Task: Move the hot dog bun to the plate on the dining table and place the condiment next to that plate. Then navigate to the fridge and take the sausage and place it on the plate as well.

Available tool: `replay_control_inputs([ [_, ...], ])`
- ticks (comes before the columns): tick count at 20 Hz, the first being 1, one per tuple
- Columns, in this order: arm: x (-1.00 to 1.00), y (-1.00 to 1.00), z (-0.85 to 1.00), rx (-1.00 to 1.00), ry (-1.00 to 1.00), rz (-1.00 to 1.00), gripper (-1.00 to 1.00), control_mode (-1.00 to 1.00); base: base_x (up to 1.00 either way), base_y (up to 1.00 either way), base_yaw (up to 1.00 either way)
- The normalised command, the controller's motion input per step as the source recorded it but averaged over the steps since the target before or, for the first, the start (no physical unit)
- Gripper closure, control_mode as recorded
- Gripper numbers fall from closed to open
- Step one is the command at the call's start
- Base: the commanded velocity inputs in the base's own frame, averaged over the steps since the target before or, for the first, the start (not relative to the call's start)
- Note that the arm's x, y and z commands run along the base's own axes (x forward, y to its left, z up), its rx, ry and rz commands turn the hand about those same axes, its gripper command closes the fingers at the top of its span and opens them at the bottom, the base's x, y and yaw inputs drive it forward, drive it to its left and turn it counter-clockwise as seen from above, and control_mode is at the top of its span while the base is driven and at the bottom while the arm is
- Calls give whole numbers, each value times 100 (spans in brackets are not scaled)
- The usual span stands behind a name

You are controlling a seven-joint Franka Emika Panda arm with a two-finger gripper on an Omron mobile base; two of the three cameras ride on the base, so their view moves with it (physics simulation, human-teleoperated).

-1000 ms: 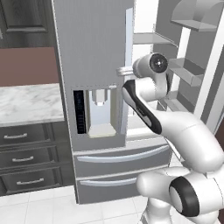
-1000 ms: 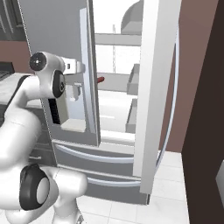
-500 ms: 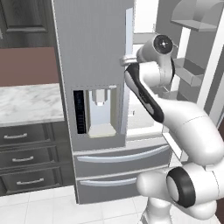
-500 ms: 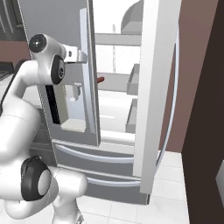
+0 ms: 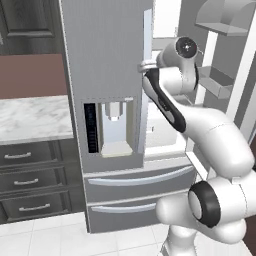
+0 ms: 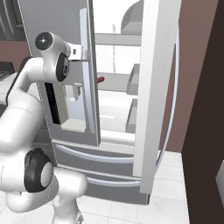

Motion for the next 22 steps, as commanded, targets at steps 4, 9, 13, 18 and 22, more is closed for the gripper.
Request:
replay_control_inputs([
  [4, 41, -1, 0, 2, 0, 0, -100, -100, 0, 0, 0],
  [9, 47, 0, 0, 3, 0, 0, -100, -100, 0, 0, 0],
  [13, 44, 0, 0, 2, 0, 0, -100, -100, 0, 0, 0],
  [18, 43, 0, 0, 1, 2, 0, -100, -100, 0, 0, 0],
  [22, 38, 0, -2, 0, 1, -1, -100, -100, 0, 0, 0],
])
